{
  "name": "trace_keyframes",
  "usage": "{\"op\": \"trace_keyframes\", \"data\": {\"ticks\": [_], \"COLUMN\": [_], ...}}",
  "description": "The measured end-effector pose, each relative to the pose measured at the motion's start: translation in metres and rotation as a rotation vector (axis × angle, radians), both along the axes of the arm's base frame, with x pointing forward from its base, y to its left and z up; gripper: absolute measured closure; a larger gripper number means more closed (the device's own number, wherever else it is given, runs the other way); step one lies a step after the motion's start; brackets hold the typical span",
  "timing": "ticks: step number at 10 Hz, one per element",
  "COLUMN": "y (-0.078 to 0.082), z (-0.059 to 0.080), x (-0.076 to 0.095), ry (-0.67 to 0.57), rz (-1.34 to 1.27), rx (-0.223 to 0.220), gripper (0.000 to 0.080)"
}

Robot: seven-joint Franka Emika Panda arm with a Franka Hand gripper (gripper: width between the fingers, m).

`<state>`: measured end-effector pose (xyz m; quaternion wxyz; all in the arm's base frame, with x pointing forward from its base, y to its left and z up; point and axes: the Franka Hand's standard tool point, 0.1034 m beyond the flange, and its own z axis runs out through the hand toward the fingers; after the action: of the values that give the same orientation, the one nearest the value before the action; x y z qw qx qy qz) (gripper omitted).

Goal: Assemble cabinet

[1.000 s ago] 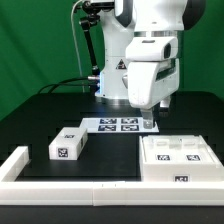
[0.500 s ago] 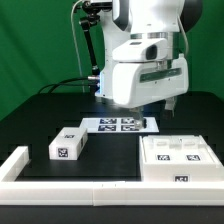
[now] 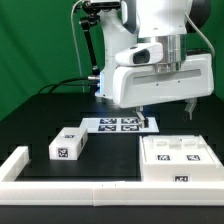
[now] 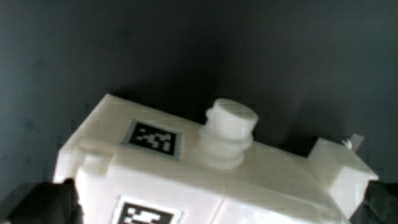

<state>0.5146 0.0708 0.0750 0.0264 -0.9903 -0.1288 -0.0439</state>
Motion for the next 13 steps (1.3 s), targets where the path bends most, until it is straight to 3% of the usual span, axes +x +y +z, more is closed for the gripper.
{"op": "trace_keyframes", "data": {"ticks": [3, 5, 8, 10, 13], "y": [0.012, 0.014, 0.019, 0.012, 0.014], "z": [-0.006, -0.015, -0.038, -0.058, -0.058], "x": [-0.007, -0.013, -0.017, -0.019, -0.018], "ry": [0.037, 0.035, 0.044, 0.047, 0.046], "rz": [-0.253, -0.26, -0.258, -0.259, -0.247], "rx": [0.02, 0.024, 0.034, 0.038, 0.039], "gripper": [0.0002, 0.0002, 0.0002, 0.0002, 0.0002]}}
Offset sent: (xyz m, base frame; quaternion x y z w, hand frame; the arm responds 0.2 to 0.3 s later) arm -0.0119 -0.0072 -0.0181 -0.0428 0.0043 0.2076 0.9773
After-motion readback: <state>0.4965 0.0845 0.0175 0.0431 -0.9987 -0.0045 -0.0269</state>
